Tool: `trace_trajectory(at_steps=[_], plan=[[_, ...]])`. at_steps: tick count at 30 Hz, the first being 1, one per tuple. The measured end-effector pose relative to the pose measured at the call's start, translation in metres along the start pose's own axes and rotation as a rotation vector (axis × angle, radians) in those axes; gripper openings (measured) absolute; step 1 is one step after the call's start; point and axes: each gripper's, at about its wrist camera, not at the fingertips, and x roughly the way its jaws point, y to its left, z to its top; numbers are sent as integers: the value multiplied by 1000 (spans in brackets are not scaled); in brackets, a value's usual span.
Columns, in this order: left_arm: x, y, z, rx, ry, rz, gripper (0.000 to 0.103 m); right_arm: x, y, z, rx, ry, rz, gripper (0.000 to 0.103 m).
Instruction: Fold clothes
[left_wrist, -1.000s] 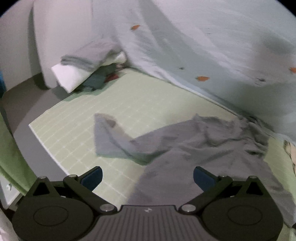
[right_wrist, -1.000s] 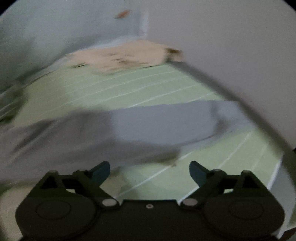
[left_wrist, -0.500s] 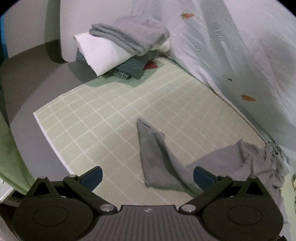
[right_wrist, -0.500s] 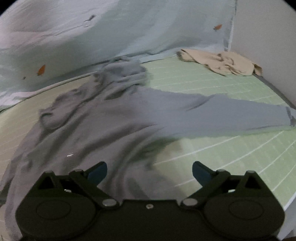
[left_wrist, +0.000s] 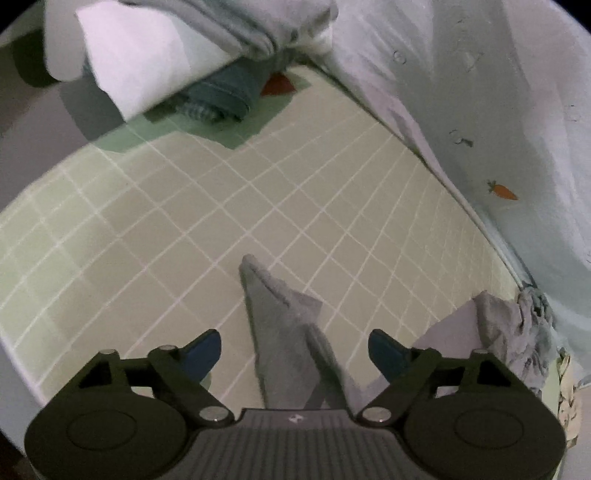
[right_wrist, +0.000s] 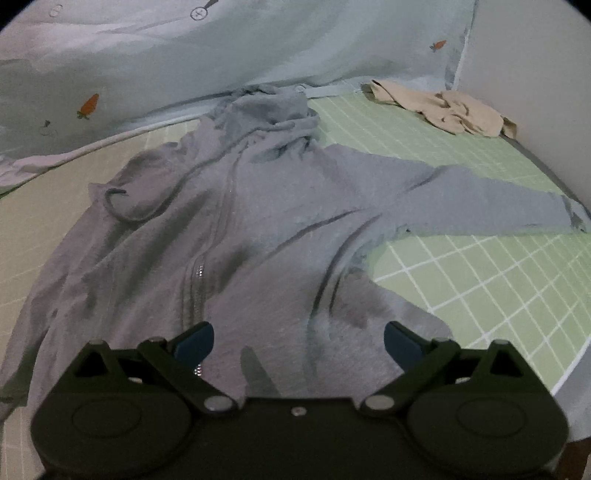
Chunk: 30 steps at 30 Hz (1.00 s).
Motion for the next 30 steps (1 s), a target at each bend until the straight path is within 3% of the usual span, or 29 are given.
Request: trace_trajectory(at_steps=[4,5,6,8,9,12,15,17,22,25,28,30], plan=[[36,0,14,-4,50,40,79,3,10,0,-8,11,-37,100],[43,0,16,-6,66,52,72,3,12,0,-9,13,-46,100],[49,0,16,-10,79,59,59,4,14,1,-11,17,-48,100],[56,1,15,-26,96,72,48,5,18,2,-14,25,-53,100],[56,-1,15,-8,93,67,35,6,20,3,-15,29,-55,100],[53,-8,18,20,86,12,20,7,24,5,-17,34,-58,100],[41,-19,26,41,26,-38,17,7,27,6,-13,28,-56,100],[19,-31,35,82,-66,-72,17,7,28,7,-6,25,-54,100],[-71,-45,45,178,-406,-189,17,4,29,5,1,12,-32,100],[-109,-33,37,185,-536,-211,17,5,29,3,6,23,-17,100],[-112,-4,20,141,-529,-130,18,7,31,0,-3,36,-7,100],[-96,18,8,86,-450,-32,23,9,32,-2,-12,44,-1,100]])
